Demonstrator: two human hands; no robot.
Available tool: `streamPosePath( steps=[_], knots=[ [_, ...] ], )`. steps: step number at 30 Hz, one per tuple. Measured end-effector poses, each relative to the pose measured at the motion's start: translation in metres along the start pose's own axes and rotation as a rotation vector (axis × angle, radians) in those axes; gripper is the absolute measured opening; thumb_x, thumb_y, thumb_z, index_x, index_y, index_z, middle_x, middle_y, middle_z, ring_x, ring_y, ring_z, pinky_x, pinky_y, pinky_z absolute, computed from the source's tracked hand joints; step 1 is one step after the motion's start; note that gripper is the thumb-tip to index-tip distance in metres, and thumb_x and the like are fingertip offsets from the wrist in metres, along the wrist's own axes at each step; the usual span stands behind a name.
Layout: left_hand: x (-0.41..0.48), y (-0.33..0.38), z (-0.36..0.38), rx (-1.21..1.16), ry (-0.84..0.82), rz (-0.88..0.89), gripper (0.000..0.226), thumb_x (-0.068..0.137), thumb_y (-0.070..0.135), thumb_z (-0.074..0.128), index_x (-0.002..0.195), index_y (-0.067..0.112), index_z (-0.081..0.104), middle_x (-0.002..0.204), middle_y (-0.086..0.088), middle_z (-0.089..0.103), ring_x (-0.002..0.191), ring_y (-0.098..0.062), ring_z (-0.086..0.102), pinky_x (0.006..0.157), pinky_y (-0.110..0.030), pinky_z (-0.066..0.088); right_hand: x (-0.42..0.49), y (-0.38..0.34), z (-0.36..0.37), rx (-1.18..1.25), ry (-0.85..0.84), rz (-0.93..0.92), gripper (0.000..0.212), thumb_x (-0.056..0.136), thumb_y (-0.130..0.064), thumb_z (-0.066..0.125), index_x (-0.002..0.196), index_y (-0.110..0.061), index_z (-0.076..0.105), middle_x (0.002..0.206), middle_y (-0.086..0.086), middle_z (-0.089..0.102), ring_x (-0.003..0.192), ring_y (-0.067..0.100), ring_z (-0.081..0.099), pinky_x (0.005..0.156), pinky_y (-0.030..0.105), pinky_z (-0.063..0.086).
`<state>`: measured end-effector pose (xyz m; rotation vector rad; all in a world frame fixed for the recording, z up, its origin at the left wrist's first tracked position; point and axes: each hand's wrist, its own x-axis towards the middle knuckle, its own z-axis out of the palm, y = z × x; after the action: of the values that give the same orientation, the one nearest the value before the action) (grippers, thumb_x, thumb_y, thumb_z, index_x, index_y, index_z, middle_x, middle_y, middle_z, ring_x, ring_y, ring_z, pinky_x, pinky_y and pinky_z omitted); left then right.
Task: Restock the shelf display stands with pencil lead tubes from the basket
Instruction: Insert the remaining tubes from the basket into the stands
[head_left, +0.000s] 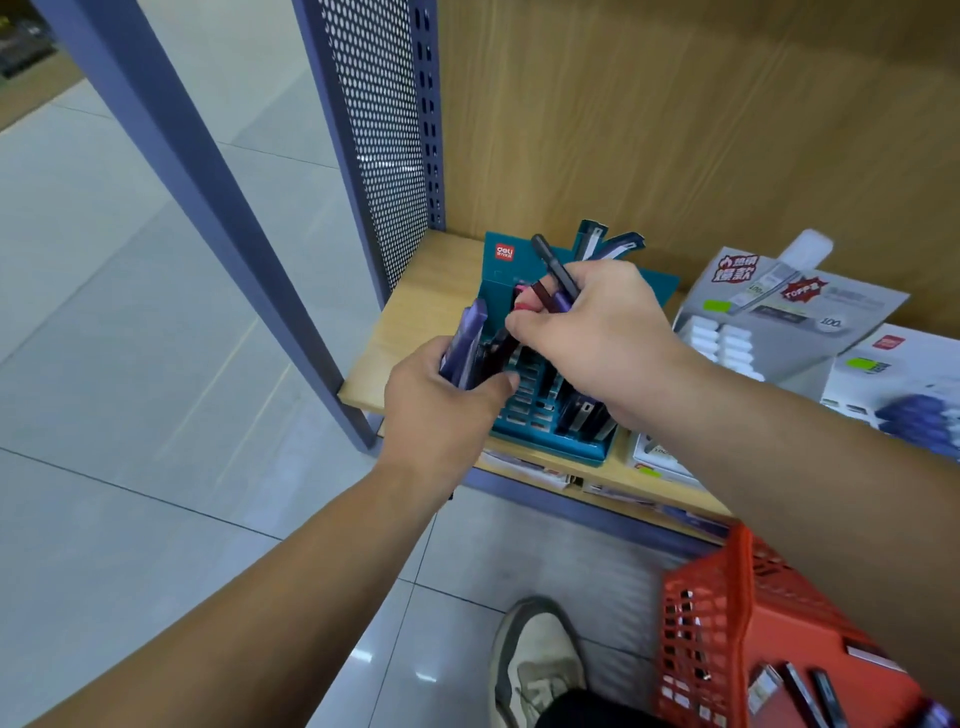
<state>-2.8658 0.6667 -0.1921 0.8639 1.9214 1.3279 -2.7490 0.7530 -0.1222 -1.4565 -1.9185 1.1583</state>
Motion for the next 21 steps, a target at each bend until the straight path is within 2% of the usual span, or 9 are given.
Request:
streamPosePath(
  steps=[1,3,5,7,10,13,15,17,21],
  knots=[
    [0.0,0.002,0.0,-0.015,-0.015,0.003,0.028,0.079,0.029,0.087,0.091,0.011,0.069,0.08,-0.013,0.067,0.063,-0.02,0.055,0.059,-0.039,0.054,-0.001,0.001,-0.003,0.019,-0.028,0.021,0.009,0.086,-0.019,0.079,0.088,-0.015,0.071,0.091,0.007,0.073,0.07,0.022,0.063,0.054,0.03,0.047],
    [-0.002,0.006,-0.001,-0.089,-0.081,-0.04,0.018,0.083,0.021,0.085,0.085,0.013,0.069,0.064,-0.004,0.063,0.055,-0.015,0.052,0.05,-0.029,0.048,-0.001,0.002,-0.014,0.052,-0.111,0.003,0.011,0.085,-0.021,0.083,0.092,-0.021,0.074,0.085,-0.002,0.072,0.071,0.01,0.064,0.06,0.021,0.047],
    [-0.002,0.01,-0.003,-0.131,-0.169,-0.096,0.016,0.084,0.014,0.083,0.08,0.013,0.067,0.056,0.0,0.058,0.052,-0.016,0.051,0.048,-0.026,0.043,-0.002,0.004,-0.028,0.06,-0.233,-0.056,0.013,0.086,-0.02,0.084,0.097,-0.023,0.077,0.085,-0.006,0.074,0.072,0.001,0.065,0.064,0.013,0.047],
    [-0.001,0.011,-0.006,-0.123,-0.233,-0.13,0.019,0.084,0.011,0.083,0.078,0.015,0.066,0.053,0.001,0.056,0.048,-0.015,0.051,0.048,-0.026,0.042,0.0,0.005,-0.039,-0.053,-0.296,-0.133,0.009,0.087,-0.021,0.083,0.094,-0.021,0.077,0.085,-0.002,0.075,0.073,0.001,0.065,0.068,0.016,0.048],
    [0.001,0.012,-0.009,-0.233,-0.24,-0.196,0.019,0.082,0.008,0.085,0.091,0.011,0.067,0.06,-0.003,0.056,0.047,-0.014,0.049,0.046,-0.027,0.041,0.004,0.009,-0.044,-0.257,-0.242,-0.237,0.023,0.09,-0.033,0.079,0.084,-0.014,0.068,0.069,0.004,0.061,0.059,0.007,0.051,0.06,0.024,0.043],
    [0.003,0.009,-0.012,-0.428,-0.128,-0.285,0.018,0.084,0.005,0.082,0.096,0.01,0.068,0.074,-0.004,0.061,0.055,-0.015,0.05,0.046,-0.028,0.04,0.006,0.012,-0.038,-0.337,-0.149,-0.248,0.029,0.092,-0.038,0.076,0.079,-0.017,0.062,0.064,-0.005,0.053,0.053,0.005,0.046,0.052,0.021,0.037],
    [0.002,0.008,-0.014,-0.529,-0.1,-0.345,0.016,0.086,0.005,0.08,0.091,0.013,0.067,0.077,-0.005,0.059,0.057,-0.014,0.049,0.046,-0.028,0.04,0.009,0.017,-0.029,-0.381,-0.128,-0.247,0.03,0.093,-0.04,0.075,0.075,-0.022,0.058,0.065,-0.007,0.053,0.059,0.007,0.048,0.055,0.028,0.038],
    [0.0,0.007,-0.016,-0.59,-0.115,-0.382,0.017,0.087,0.005,0.079,0.091,0.014,0.065,0.076,-0.005,0.059,0.057,-0.014,0.049,0.046,-0.027,0.041,0.011,0.022,-0.019,-0.412,-0.104,-0.243,0.034,0.094,-0.041,0.073,0.072,-0.026,0.052,0.068,-0.006,0.054,0.069,0.015,0.052,0.06,0.032,0.04],
    [-0.003,0.007,-0.022,-0.642,-0.155,-0.408,0.015,0.089,0.006,0.077,0.093,0.013,0.065,0.075,-0.004,0.06,0.057,-0.013,0.049,0.047,-0.026,0.042,0.017,0.03,-0.008,-0.382,-0.041,-0.217,0.031,0.093,-0.043,0.073,0.076,-0.026,0.054,0.075,-0.003,0.059,0.081,0.023,0.056,0.065,0.039,0.049]
  ],
)
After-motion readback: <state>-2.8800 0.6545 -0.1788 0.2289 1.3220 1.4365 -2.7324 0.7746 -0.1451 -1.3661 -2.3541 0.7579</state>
